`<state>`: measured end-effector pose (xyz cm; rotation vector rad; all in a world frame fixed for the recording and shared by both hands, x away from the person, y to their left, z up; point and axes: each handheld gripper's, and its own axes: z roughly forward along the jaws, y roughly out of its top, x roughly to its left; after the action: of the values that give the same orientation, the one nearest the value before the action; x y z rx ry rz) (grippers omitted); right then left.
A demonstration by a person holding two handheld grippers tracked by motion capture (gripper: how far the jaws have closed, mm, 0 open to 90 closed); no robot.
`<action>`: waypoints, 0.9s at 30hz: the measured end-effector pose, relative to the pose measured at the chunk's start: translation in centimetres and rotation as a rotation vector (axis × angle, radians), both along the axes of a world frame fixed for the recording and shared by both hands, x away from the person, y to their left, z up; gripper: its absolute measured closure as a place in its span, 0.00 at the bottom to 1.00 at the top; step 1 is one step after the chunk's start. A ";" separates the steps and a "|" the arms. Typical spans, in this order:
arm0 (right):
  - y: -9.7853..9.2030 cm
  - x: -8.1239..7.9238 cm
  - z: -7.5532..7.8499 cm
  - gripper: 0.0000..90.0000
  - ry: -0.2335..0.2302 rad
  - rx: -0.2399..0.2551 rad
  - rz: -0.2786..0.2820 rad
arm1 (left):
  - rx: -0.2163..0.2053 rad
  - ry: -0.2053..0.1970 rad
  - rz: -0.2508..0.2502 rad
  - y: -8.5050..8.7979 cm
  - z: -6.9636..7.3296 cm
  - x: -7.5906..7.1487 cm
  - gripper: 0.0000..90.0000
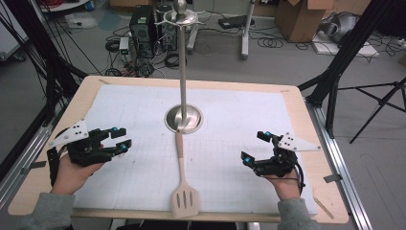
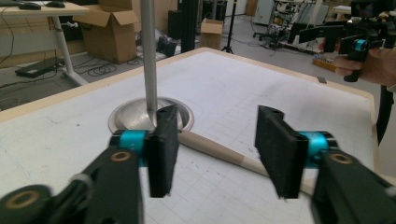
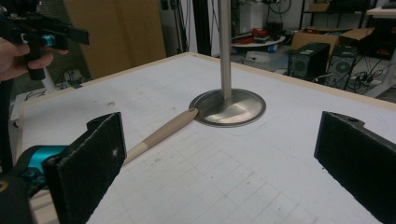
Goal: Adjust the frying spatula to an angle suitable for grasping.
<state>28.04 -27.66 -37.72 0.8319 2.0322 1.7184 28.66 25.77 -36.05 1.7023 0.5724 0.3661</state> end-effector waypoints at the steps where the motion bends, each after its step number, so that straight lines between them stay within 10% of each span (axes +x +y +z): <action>1: 0.0 -0.1 0.0 0.01 -0.001 0.001 -0.002 | 0.002 -0.005 -0.006 -0.1 -0.1 0.0 0.62; 12: -0.1 -0.7 0.4 0.01 -0.038 0.018 0.048 | 0.039 0.068 -0.025 -1.7 -1.1 0.8 0.97; 27: -1.7 -1.1 1.3 0.01 -0.056 0.049 0.099 | 0.059 0.122 -0.162 -5.7 -3.0 1.5 1.00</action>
<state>26.93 -29.40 -36.41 0.7002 2.0329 1.8304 30.18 20.03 -39.05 1.8232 0.5118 0.1656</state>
